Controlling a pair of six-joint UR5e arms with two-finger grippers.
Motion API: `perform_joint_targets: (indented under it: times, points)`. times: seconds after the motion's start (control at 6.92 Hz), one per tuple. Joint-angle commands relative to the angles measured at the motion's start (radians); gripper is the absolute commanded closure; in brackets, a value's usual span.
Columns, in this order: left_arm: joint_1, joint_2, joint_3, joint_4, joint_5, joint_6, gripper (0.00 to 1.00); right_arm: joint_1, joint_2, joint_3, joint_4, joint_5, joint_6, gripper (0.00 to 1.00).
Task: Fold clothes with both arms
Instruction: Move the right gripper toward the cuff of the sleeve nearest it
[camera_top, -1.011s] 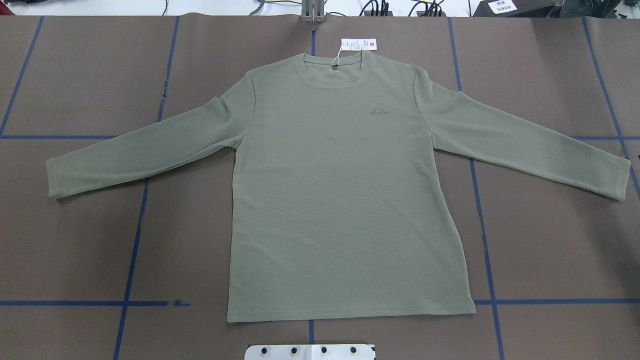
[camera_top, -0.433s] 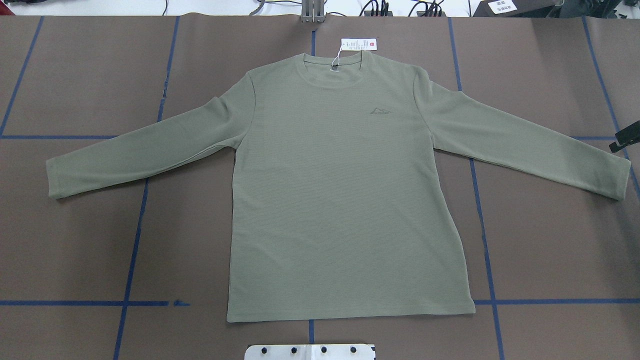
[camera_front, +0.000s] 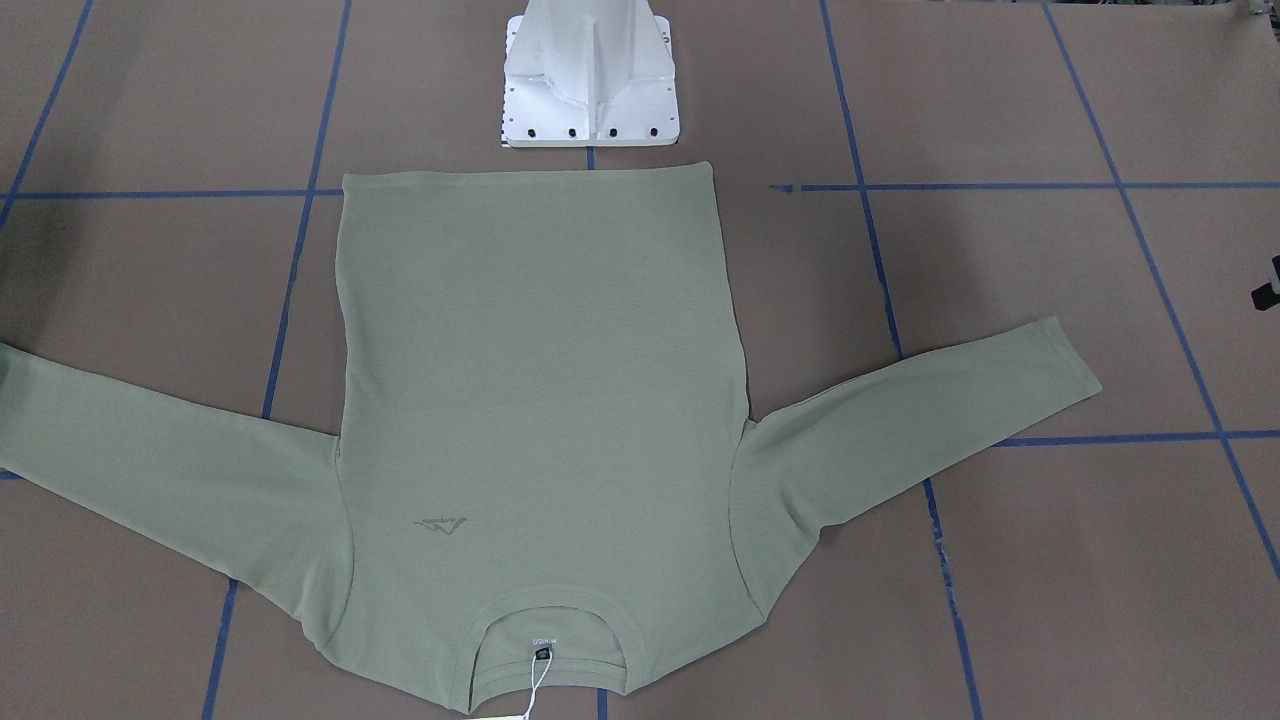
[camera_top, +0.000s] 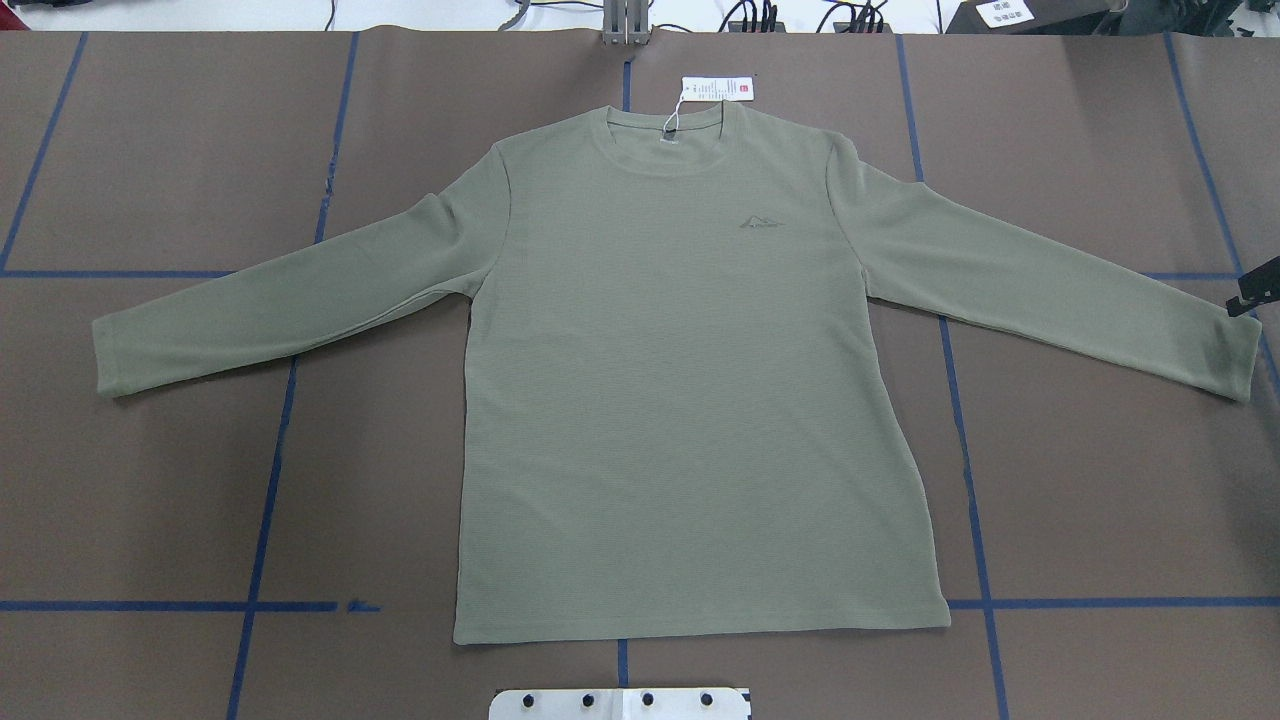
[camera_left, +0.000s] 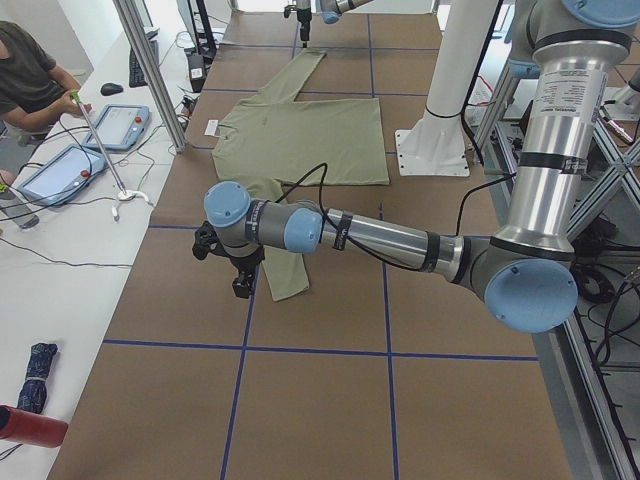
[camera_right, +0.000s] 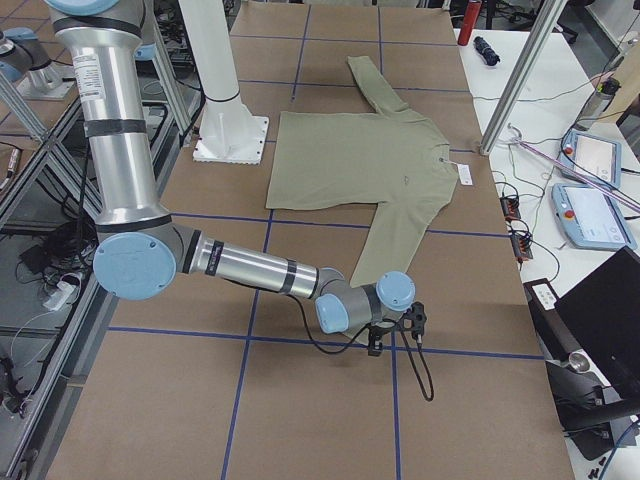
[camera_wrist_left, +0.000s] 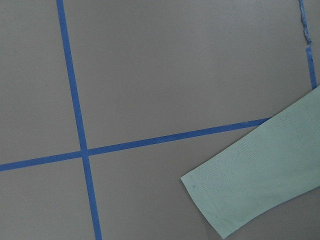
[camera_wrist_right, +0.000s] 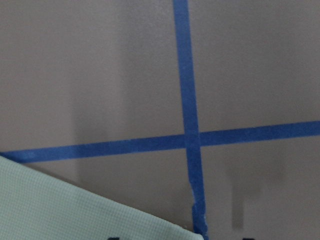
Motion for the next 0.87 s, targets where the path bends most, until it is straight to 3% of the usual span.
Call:
perform_joint_targets:
  times: [0.0,0.14,0.58,0.72]
  points:
    - [0.000,0.000,0.000,0.000,0.001,0.000,0.00,-0.003,-0.001,-0.026,0.033,0.000,0.046,0.22]
    - [0.000,0.002,0.000,0.000,0.001,0.000,0.00,-0.004,0.003,-0.026,0.033,0.000,0.056,0.31]
    - [0.000,0.002,0.000,0.000,0.001,0.003,0.00,-0.019,0.004,-0.024,0.033,0.001,0.069,0.33]
    - [0.000,0.002,0.000,0.000,0.001,0.003,0.00,-0.019,0.003,-0.026,0.033,0.001,0.069,0.49]
